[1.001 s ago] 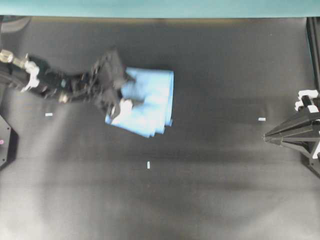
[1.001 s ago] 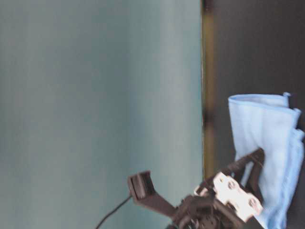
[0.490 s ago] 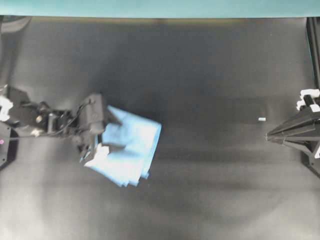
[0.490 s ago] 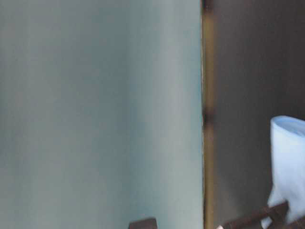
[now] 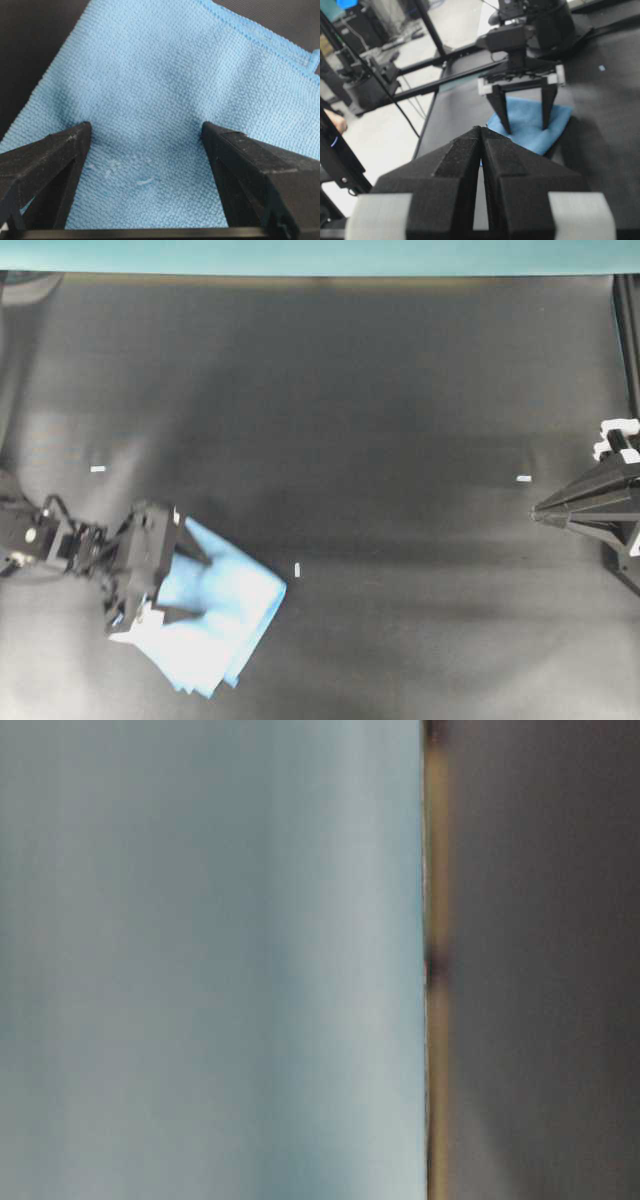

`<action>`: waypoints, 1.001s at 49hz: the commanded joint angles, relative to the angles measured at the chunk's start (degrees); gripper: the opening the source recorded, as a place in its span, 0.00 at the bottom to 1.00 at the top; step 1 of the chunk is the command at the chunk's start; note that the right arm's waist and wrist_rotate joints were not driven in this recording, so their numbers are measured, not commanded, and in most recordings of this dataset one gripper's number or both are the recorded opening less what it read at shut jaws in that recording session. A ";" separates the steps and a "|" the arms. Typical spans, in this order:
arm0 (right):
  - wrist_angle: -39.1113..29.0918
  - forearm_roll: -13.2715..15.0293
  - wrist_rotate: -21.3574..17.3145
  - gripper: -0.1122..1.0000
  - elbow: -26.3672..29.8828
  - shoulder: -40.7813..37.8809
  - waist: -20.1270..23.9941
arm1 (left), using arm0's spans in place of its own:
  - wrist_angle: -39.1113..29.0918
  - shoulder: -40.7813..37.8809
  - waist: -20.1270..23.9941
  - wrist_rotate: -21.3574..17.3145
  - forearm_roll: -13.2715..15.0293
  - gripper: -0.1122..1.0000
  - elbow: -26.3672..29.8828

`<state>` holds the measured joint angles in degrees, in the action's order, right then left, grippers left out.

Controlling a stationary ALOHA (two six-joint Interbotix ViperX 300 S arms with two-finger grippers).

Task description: Push a blue cloth with the left arm to wipe the desk.

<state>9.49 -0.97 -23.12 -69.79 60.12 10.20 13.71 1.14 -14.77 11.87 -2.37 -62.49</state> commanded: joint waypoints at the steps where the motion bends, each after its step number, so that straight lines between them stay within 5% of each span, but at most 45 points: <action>1: 0.53 -0.44 0.00 0.11 0.35 -0.26 0.00 | -4.39 0.26 -3.52 0.44 -0.18 0.88 0.62; 12: 0.62 -0.70 0.00 0.11 0.35 -0.26 0.00 | -6.33 0.70 -9.23 0.53 -0.09 0.88 2.55; 26: 0.70 -0.70 0.00 0.11 0.35 -0.18 0.00 | -6.33 2.11 -9.23 -0.53 -0.09 0.88 3.78; 49: 0.88 -0.70 0.00 0.11 0.26 -0.18 -0.09 | -6.86 20.65 -7.91 -5.80 -0.18 0.88 2.02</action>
<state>9.84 -1.49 -23.20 -69.79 60.12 10.20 6.59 17.93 -22.85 6.42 -2.29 -60.03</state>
